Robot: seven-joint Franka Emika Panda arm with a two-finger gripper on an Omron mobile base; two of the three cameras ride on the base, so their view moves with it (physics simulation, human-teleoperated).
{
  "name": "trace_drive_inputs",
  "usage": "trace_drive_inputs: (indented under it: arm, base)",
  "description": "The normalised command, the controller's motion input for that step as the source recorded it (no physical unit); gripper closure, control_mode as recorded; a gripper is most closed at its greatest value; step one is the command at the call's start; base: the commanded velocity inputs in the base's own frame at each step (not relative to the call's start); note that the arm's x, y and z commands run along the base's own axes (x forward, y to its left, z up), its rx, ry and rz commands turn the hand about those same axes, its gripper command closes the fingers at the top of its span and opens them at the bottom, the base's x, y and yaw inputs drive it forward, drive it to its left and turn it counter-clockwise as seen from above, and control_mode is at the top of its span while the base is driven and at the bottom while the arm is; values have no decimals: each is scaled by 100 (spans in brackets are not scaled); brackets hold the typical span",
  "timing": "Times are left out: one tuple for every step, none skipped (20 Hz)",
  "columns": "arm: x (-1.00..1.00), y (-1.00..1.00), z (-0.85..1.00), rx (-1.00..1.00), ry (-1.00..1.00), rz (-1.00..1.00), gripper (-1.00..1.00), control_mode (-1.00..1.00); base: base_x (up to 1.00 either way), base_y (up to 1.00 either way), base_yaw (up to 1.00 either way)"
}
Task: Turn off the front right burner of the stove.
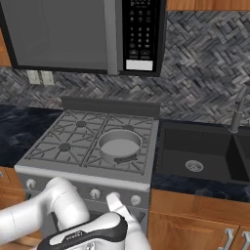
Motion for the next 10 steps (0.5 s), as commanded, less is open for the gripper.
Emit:
trace_drive_inputs:
  arm:
    - [24, 0, -9, 0, 0, 2, -100, -100]
    - [24, 0, -12, 0, 0, 3, -100, -100]
    - [24, 0, -12, 0, 0, 3, -100, -100]
    - [24, 0, -16, 0, 0, 3, -100, -100]
    - [26, 0, -14, 0, 0, 3, -100, -100]
    - [26, 0, -12, 0, 0, 4, -100, -100]
    - [25, 0, -14, 0, 0, 4, -100, -100]
    - [25, 0, -16, 0, 0, 4, -100, -100]
    - [23, 0, -21, 0, 0, 3, -100, -100]
    - [17, 0, -21, 0, 0, 3, -100, -100]
  base:
    - [0, 0, 0]
    - [0, 0, 0]
    - [0, 0, 0]
    - [0, 0, 0]
    - [0, 0, 0]
    - [0, 0, 0]
    - [0, 0, 0]
    - [0, 0, 0]
    - [0, 0, 0]
    - [0, 0, 0]
